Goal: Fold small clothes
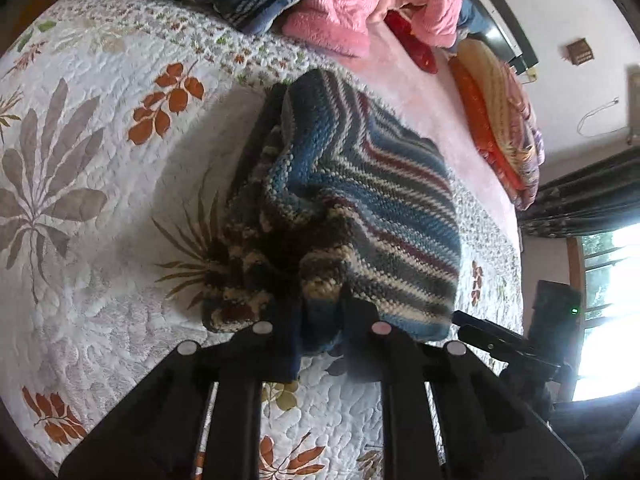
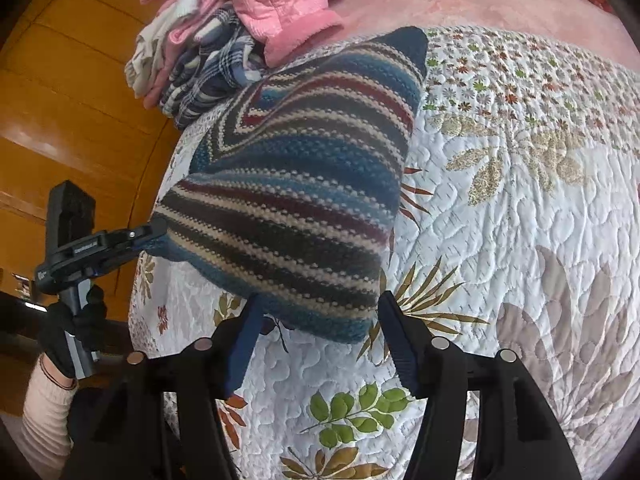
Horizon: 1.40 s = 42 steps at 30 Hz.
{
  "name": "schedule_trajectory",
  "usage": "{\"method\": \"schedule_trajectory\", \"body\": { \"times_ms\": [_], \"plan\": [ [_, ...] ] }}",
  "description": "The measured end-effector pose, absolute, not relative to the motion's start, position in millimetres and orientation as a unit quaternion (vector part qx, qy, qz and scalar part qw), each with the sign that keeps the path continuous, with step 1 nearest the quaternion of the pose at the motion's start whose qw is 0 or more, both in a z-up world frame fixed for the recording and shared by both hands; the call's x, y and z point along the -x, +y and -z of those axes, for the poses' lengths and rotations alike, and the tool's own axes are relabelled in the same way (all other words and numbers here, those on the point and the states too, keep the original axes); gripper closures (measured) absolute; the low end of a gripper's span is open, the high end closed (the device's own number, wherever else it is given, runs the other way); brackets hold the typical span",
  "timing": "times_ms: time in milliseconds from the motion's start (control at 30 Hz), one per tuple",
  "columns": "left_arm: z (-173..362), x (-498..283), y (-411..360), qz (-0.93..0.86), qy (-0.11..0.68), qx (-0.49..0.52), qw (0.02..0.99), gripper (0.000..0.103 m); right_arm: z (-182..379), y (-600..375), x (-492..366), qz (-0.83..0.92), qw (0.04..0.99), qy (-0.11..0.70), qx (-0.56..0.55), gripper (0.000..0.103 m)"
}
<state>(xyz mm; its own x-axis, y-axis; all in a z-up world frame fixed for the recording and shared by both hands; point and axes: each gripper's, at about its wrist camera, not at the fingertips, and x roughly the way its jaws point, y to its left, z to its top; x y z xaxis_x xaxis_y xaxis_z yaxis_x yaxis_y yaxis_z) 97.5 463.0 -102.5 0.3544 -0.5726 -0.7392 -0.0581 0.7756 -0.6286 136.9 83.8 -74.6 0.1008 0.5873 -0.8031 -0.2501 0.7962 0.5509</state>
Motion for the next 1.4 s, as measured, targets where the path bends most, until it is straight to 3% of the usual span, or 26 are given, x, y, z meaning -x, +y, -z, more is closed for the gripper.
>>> {"method": "schedule_trajectory", "body": {
  "times_ms": [133,333,500,767,900,967,1133,1400],
  "plan": [
    [101,-97,463,0.160,0.550,0.263,0.776,0.091,80,76,-136,-0.288,0.719,0.611,-0.163,0.041],
    [141,-100,437,0.129,0.601,0.158,0.773,0.091,102,83,-131,-0.272,0.713,0.627,-0.157,0.041],
    [152,-100,419,0.128,0.603,0.100,0.781,0.091,120,88,-124,-0.258,0.709,0.642,-0.136,0.051],
    [151,-101,426,0.135,0.602,0.134,0.775,0.087,129,97,-124,-0.251,0.699,0.656,-0.131,0.056],
    [139,-105,441,0.154,0.605,0.190,0.758,0.068,113,97,-127,-0.267,0.698,0.653,-0.124,0.050],
    [124,-106,449,0.155,0.590,0.208,0.765,0.043,104,95,-131,-0.271,0.703,0.646,-0.125,0.041],
    [100,-115,459,0.175,0.556,0.242,0.775,0.025,82,80,-142,-0.275,0.715,0.620,-0.169,0.037],
    [124,-154,464,0.166,0.572,0.231,0.770,0.024,84,50,-153,-0.258,0.716,0.614,-0.210,0.034]
  ]
}}
